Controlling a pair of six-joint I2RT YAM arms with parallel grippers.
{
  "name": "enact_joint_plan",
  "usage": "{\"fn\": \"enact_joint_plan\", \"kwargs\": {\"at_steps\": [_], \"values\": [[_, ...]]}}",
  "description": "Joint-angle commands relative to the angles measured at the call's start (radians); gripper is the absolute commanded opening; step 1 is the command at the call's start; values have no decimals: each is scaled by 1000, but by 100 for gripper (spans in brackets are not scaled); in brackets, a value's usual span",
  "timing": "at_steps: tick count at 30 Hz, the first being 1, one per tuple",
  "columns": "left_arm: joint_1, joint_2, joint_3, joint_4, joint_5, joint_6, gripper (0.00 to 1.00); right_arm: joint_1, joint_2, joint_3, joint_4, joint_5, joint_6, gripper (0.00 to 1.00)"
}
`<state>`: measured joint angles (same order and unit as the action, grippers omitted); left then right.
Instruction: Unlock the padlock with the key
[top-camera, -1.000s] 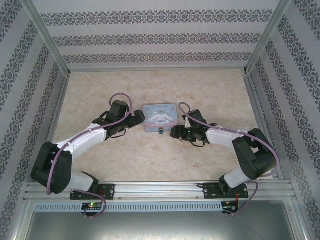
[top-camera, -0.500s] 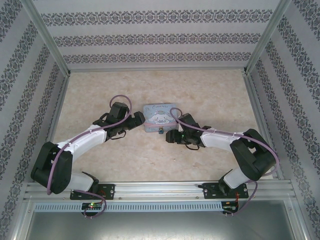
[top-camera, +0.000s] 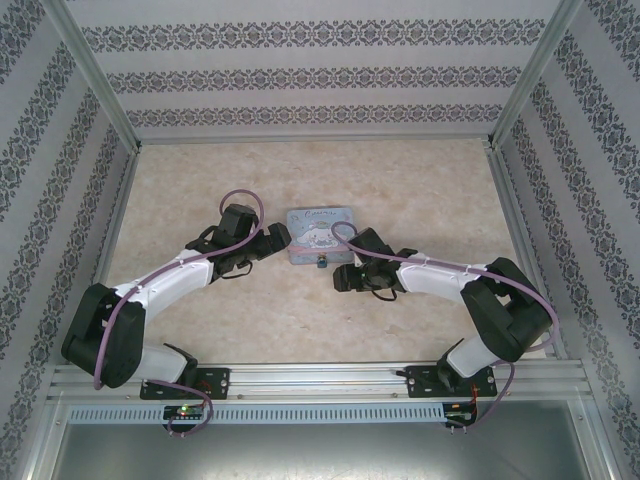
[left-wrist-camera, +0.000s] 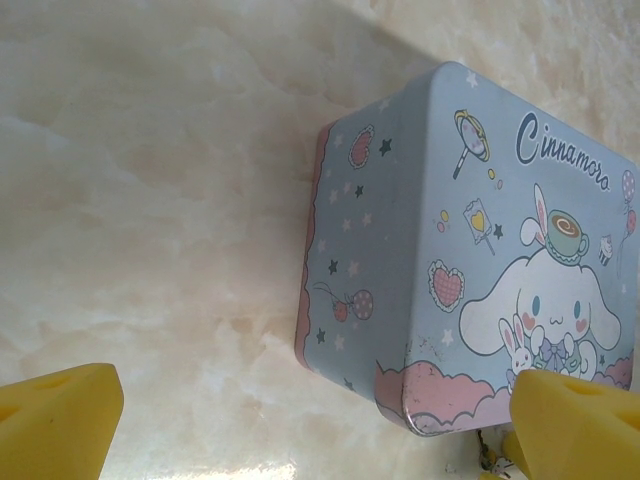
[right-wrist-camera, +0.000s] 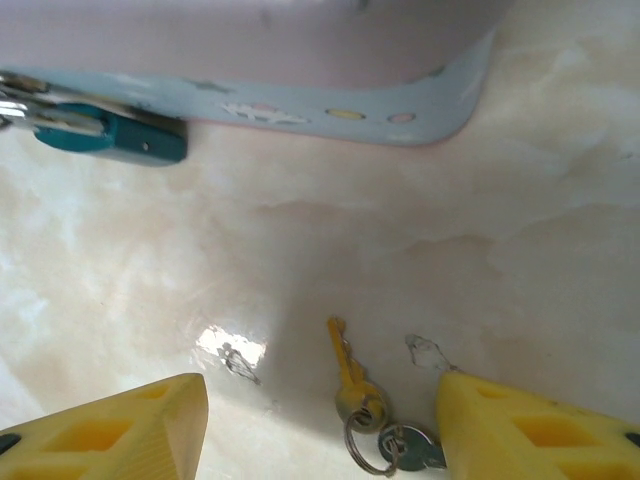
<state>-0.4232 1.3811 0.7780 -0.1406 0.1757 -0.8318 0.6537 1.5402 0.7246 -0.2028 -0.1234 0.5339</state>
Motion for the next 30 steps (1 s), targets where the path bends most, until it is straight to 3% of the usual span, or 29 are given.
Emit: {"fn": "enact_joint_plan", "kwargs": {"at_steps": [1, 14, 30], "values": [[1, 8, -4, 39, 5, -9, 99, 16, 12, 15, -113, 57, -59, 61], [0, 33, 8, 52, 16, -13, 99, 76, 120, 119, -214, 208, -191, 57], [0, 32, 5, 102, 48, -25, 99, 97, 181, 124, -214, 217, -188, 40]]}}
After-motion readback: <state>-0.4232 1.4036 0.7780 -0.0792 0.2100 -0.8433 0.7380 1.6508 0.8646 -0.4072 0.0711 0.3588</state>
